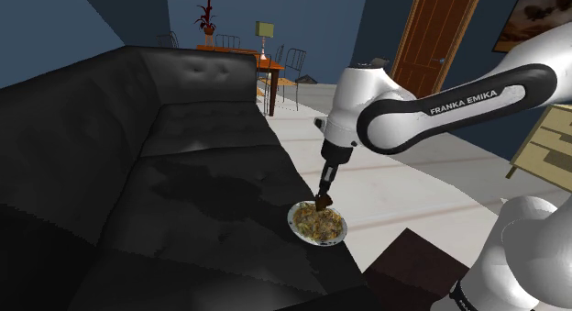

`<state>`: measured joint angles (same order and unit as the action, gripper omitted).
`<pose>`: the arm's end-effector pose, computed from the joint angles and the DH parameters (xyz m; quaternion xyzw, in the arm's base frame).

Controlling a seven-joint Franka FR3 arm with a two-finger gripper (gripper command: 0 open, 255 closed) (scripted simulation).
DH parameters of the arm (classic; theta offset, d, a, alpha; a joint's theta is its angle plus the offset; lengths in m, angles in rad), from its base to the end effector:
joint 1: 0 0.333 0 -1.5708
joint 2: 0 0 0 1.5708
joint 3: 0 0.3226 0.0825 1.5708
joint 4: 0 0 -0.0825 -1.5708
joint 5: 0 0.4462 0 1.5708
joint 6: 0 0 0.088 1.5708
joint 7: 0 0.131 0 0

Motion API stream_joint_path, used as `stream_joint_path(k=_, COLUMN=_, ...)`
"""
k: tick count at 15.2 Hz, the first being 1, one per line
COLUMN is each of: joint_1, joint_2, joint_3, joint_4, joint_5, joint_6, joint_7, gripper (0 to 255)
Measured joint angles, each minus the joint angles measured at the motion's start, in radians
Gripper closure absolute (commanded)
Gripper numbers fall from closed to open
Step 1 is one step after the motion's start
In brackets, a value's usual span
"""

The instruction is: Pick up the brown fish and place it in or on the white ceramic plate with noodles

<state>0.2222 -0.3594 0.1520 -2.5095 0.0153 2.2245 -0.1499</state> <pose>0.4475 0.1734 0.3628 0.9672 0.2508 0.0374 0.0165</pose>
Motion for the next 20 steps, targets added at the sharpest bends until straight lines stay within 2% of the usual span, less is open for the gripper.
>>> stream_joint_path(k=4, joint_1=-0.002, joint_2=0.022, joint_3=0.003, joint_4=-0.021, joint_5=-0.004, joint_6=0.065, joint_7=0.004, gripper=255)
stream_joint_path(k=8, joint_1=-0.003, joint_2=0.051, joint_3=0.007, joint_4=-0.062, joint_5=-0.008, joint_6=0.261, joint_7=0.009, gripper=255)
stream_joint_path(k=9, joint_1=-0.004, joint_2=0.073, joint_3=0.01, joint_4=-0.055, joint_5=-0.011, joint_6=0.284, joint_7=0.014, gripper=255)
stream_joint_path(k=12, joint_1=-0.008, joint_2=0.095, joint_3=0.008, joint_4=-0.073, joint_5=-0.016, joint_6=0.208, joint_7=0.012, gripper=255)
stream_joint_path(k=18, joint_1=-0.009, joint_2=0.097, joint_3=0.008, joint_4=-0.081, joint_5=-0.016, joint_6=0.211, joint_7=0.012, gripper=255)
stream_joint_path(k=19, joint_1=-0.007, joint_2=0.095, joint_3=0.01, joint_4=-0.08, joint_5=-0.016, joint_6=0.202, joint_7=0.015, gripper=0)
stream_joint_path(k=20, joint_1=-0.006, joint_2=0.095, joint_3=0.011, joint_4=-0.082, joint_5=-0.015, joint_6=0.192, joint_7=0.017, gripper=0)
